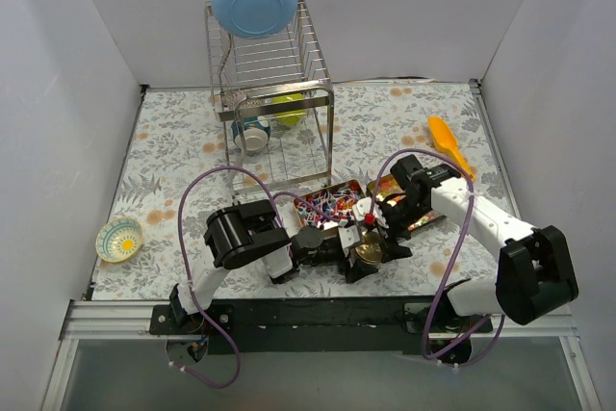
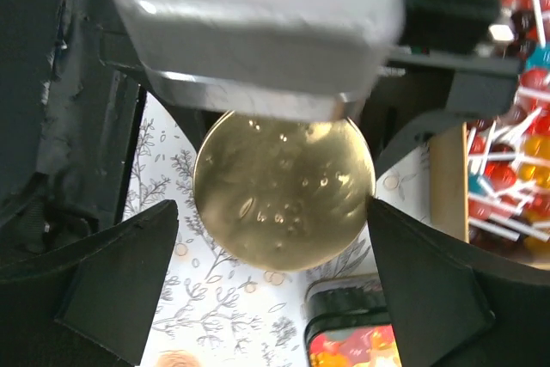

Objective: Pack the candies
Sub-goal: Screw the bottle lid onto the packing bottle.

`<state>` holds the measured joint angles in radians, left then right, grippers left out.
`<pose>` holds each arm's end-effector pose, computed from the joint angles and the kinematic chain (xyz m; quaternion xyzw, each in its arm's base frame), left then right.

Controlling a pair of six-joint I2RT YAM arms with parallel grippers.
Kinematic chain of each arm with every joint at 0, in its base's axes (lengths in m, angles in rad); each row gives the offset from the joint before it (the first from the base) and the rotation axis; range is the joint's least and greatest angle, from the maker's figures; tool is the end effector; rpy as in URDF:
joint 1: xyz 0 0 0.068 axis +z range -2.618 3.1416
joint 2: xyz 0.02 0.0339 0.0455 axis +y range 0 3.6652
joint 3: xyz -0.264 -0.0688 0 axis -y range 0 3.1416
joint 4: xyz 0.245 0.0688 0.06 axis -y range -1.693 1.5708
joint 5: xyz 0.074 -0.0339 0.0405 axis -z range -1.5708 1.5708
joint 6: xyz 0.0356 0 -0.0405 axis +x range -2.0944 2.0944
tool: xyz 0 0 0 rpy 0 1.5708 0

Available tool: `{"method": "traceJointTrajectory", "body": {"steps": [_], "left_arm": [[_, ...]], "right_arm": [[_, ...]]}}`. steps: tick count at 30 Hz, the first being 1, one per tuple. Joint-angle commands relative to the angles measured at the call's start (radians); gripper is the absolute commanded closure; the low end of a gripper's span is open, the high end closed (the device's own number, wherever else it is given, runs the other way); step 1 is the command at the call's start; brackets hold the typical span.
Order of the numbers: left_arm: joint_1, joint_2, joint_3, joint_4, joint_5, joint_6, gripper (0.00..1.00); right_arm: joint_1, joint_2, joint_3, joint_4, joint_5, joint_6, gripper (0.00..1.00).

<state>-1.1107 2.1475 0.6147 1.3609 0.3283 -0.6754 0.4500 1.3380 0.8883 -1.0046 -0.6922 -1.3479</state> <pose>0.1404 -0.3091 0.0738 0.2657 0.7144 -0.5732 0.3008 0.1861 0.1151 0.2172 -0.7473 0.5691 0.2813 0.1963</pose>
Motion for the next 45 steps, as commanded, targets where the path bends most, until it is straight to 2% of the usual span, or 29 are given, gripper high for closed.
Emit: {"method": "traceJointTrajectory", "body": {"steps": [1, 15, 17, 20, 21, 24, 29, 36, 45], "left_arm": [[0.015, 0.055, -0.067, 0.021, -0.066, -0.041, 1.00], [0.017, 0.077, -0.049, 0.017, -0.064, -0.043, 1.00], [0.015, 0.078, -0.047, 0.017, -0.064, -0.041, 1.00], [0.017, 0.080, -0.046, 0.015, -0.064, -0.043, 1.00], [0.017, 0.080, -0.047, 0.017, -0.067, -0.044, 1.00], [0.017, 0.080, -0.049, 0.027, -0.083, -0.043, 1.00], [0.015, 0.080, -0.044, 0.024, -0.113, -0.030, 1.00], [0.014, 0.083, -0.029, 0.010, -0.143, -0.018, 1.00], [0.000, 0.061, -0.055, 0.004, -0.152, 0.022, 1.00]], "right_arm": [[0.052, 0.030, 0.017, -0.011, -0.038, -0.080, 0.02], [0.087, 0.010, -0.057, 0.050, 0.020, -0.097, 0.02], [0.085, 0.012, -0.064, 0.052, 0.022, -0.080, 0.05], [0.085, 0.012, -0.077, 0.072, 0.029, -0.022, 0.19], [0.085, 0.006, -0.083, 0.099, 0.033, 0.001, 0.27], [0.087, -0.028, -0.138, 0.171, 0.054, 0.114, 0.39], [0.092, -0.097, -0.224, 0.258, 0.094, 0.271, 0.43], [0.092, -0.102, -0.233, 0.287, 0.108, 0.469, 0.47], [0.093, -0.106, -0.229, 0.322, 0.186, 0.546, 0.50]]}}
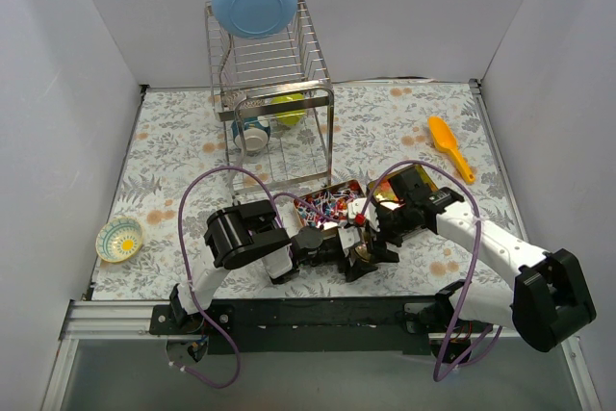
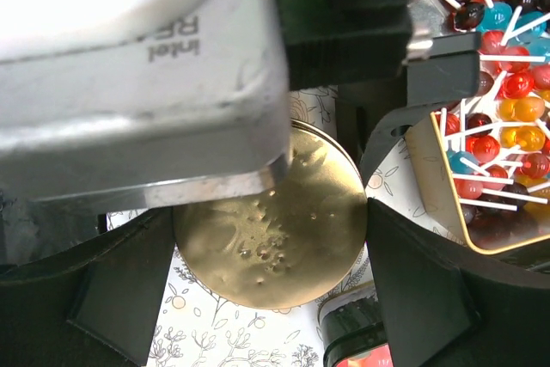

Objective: Pack the candies
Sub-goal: Screw the bottle lid onto the packing bottle.

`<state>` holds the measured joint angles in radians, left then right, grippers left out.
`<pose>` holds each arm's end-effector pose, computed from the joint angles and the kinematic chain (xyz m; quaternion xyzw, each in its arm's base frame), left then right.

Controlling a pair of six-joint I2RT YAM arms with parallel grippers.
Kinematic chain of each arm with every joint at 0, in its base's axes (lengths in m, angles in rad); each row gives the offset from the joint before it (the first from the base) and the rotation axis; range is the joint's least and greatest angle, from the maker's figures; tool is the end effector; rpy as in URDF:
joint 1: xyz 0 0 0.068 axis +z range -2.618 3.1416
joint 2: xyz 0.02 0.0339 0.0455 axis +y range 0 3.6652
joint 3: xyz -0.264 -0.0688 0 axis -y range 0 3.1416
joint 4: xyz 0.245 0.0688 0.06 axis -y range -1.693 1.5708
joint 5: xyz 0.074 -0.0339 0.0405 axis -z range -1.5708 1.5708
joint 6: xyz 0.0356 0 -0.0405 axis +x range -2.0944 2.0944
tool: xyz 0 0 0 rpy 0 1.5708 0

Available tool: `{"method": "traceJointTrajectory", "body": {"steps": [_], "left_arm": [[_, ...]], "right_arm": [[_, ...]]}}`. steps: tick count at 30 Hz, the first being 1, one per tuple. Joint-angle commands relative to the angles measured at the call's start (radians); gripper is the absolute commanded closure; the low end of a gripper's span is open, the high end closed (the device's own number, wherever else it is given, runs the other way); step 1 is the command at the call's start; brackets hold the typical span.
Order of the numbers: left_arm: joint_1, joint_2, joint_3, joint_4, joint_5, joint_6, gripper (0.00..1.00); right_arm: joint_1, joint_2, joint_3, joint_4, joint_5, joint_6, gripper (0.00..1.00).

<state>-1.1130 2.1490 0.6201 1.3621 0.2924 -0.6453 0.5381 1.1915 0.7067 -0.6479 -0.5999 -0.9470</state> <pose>0.1415 -0.3105 0.0744 0.2666 0.7130 -0.5630 0.3218 0.1707 0.1253 0.2040 -0.6778 0.6436 0.2403 0.2618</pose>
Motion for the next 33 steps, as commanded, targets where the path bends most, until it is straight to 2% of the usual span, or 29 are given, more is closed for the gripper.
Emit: {"method": "traceJointTrajectory", "body": {"steps": [1, 4, 5, 6, 7, 8, 9, 10, 12, 14, 16, 17, 21, 24, 32, 33], "left_arm": [[-0.001, 0.051, -0.066, 0.008, -0.113, 0.001, 1.00], [-0.004, 0.000, -0.085, -0.036, -0.110, 0.035, 1.00], [-0.004, -0.017, -0.085, -0.067, -0.108, 0.041, 0.91], [-0.004, -0.049, -0.088, -0.114, -0.093, 0.052, 0.64], [-0.004, -0.063, -0.097, -0.126, -0.081, 0.055, 0.47], [-0.004, -0.073, -0.105, -0.135, -0.069, 0.053, 0.33], [-0.004, -0.084, -0.111, -0.146, -0.038, 0.053, 0.24], [-0.004, -0.112, -0.117, -0.159, -0.018, 0.044, 0.02], [-0.005, -0.139, -0.112, -0.216, 0.002, 0.020, 0.02], [-0.005, -0.188, -0.103, -0.259, 0.019, -0.016, 0.02], [-0.010, -0.228, -0.097, -0.319, 0.048, -0.034, 0.02], [-0.011, -0.242, -0.094, -0.340, 0.050, -0.045, 0.02], [-0.016, -0.337, -0.117, -0.463, 0.082, -0.045, 0.02], [-0.021, -0.446, -0.147, -0.538, 0.143, -0.047, 0.02], [-0.024, -0.656, -0.105, -0.834, 0.079, -0.030, 0.02], [-0.024, -0.670, -0.096, -0.918, 0.068, -0.030, 0.02]], "right_arm": [[0.005, 0.042, -0.044, -0.033, 0.098, 0.148, 0.50], [0.003, 0.043, -0.042, -0.022, 0.133, 0.151, 0.51], [0.003, 0.046, -0.041, -0.022, 0.140, 0.145, 0.50], [0.005, 0.049, -0.038, -0.022, 0.144, 0.131, 0.49], [0.005, 0.049, -0.036, -0.021, 0.146, 0.126, 0.46], [0.005, 0.046, -0.036, -0.019, 0.144, 0.123, 0.39], [0.003, 0.045, -0.036, -0.016, 0.143, 0.116, 0.35], [0.003, 0.043, -0.035, -0.018, 0.141, 0.114, 0.32], [0.005, 0.031, -0.032, -0.018, 0.140, 0.109, 0.23], [0.003, 0.017, -0.032, -0.013, 0.152, 0.108, 0.06], [0.003, 0.017, -0.032, -0.015, 0.160, 0.096, 0.06], [0.003, 0.019, -0.029, -0.016, 0.166, 0.091, 0.02], [0.003, 0.016, 0.023, -0.061, 0.152, 0.042, 0.02], [0.003, -0.003, 0.082, -0.090, 0.155, 0.069, 0.02], [-0.004, -0.056, 0.275, -0.164, 0.130, 0.174, 0.02], [-0.007, -0.064, 0.286, -0.164, 0.134, 0.195, 0.02]]}}
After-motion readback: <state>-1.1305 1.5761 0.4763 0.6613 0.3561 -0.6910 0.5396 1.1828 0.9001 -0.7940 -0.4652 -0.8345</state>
